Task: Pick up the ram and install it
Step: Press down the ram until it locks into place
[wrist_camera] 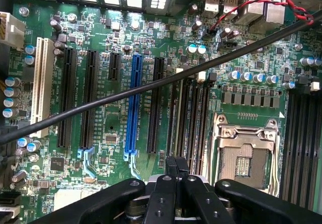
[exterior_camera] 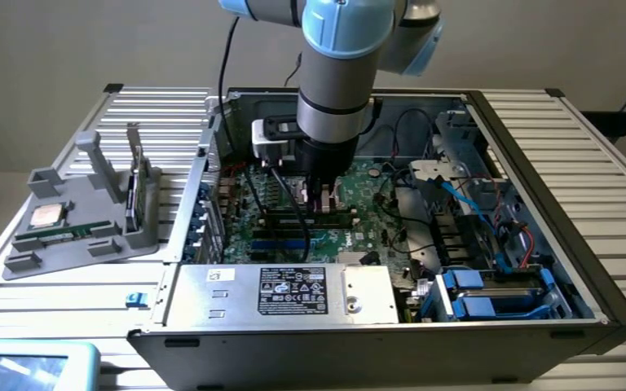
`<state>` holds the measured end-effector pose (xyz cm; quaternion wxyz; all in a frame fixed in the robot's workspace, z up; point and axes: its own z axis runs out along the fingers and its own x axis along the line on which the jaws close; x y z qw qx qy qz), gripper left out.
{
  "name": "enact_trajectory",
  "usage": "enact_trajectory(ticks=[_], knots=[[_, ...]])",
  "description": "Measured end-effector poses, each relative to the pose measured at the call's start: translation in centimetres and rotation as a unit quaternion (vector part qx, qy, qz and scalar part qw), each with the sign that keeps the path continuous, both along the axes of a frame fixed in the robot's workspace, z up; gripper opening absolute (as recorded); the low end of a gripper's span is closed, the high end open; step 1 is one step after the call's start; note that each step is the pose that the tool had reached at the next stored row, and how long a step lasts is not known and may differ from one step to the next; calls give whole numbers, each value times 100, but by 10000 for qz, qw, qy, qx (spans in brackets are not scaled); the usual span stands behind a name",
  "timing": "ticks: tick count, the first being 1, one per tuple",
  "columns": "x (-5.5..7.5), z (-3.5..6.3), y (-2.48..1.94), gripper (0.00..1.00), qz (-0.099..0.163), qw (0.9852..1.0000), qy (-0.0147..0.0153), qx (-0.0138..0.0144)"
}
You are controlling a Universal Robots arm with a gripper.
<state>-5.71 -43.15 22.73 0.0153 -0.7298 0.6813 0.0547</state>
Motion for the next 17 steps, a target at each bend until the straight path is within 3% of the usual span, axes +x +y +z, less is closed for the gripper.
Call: enact_trajectory(ticks=[17], knots=[[1,-20,2,9,7,10000,-3,8]])
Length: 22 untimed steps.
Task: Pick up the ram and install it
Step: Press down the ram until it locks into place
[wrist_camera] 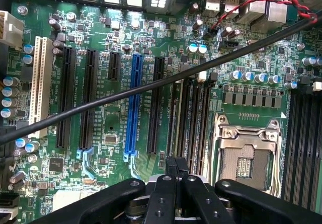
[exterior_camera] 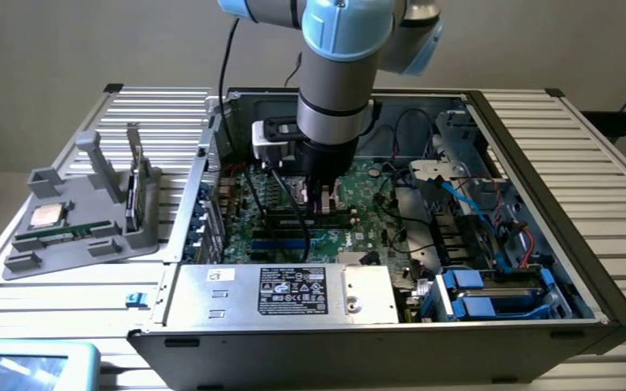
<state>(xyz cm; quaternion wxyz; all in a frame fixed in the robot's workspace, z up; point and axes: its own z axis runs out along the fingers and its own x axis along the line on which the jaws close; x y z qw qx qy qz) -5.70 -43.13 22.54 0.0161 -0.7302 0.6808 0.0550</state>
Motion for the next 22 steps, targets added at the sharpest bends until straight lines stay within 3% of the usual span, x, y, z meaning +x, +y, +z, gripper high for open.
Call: enact_trajectory(ticks=[15,22], knots=[[0,271,-2,9,2,10000,4,-17],[0,281,-2,9,2,10000,4,-17]])
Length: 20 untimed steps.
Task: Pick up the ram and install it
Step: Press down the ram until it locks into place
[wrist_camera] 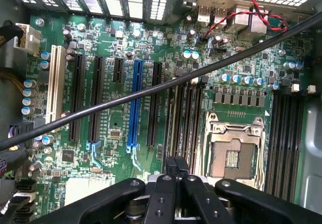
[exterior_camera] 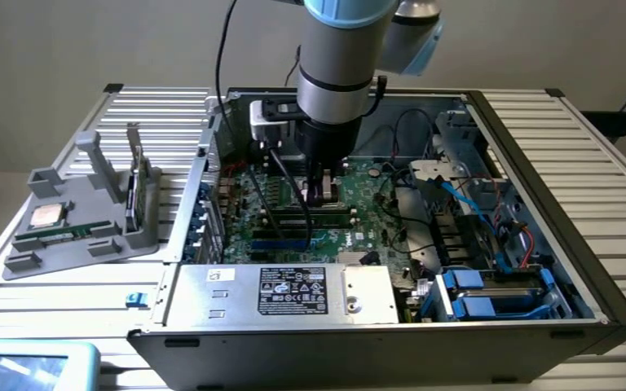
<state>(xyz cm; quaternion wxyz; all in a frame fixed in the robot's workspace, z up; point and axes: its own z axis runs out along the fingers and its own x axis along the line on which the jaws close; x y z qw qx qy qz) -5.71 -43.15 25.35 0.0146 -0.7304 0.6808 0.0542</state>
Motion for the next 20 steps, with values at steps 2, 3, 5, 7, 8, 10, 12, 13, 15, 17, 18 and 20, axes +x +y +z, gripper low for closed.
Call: enact_trajectory(ticks=[2,3,5,7,8,10,12,13,15,17,18,20], knots=[[0,0,0,9,0,10000,0,0],[0,0,0,9,0,10000,0,0],[0,0,0,9,0,10000,0,0],[0,0,0,9,0,10000,0,0],[0,0,0,9,0,10000,0,0],[0,0,0,9,-2,10000,0,-1],[0,-1,0,9,-135,9999,1,2],[0,-2,0,9,-207,9998,0,5],[0,-3,0,9,-360,9994,0,6],[0,-3,0,9,-522,9986,0,7],[0,-3,0,9,-601,9982,0,6],[0,-3,0,9,-760,9971,0,7]])
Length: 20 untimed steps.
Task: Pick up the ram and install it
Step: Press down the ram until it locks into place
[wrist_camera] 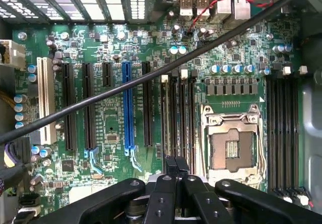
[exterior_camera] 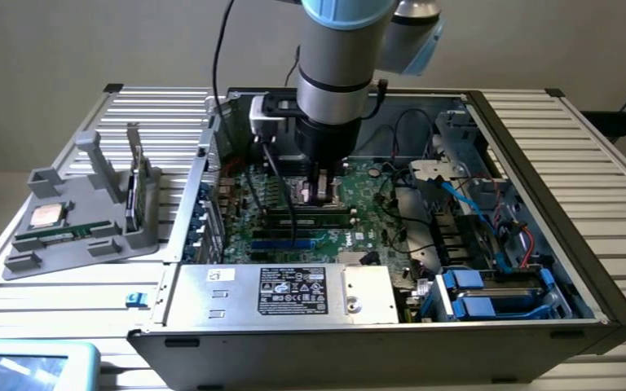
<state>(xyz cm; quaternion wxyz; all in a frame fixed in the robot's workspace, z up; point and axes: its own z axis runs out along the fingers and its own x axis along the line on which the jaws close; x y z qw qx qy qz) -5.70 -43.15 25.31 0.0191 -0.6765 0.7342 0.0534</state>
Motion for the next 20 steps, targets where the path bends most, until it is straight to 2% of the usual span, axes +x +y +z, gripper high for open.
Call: enact_trajectory(ticks=[4,9,12,17,20], knots=[[0,0,0,9,-316,9995,0,0],[0,0,0,9,-696,9976,0,0],[0,0,0,9,-909,9959,0,0],[0,0,0,9,-1255,9921,0,0],[0,1,-1,9,-1420,9899,-1,-13]])
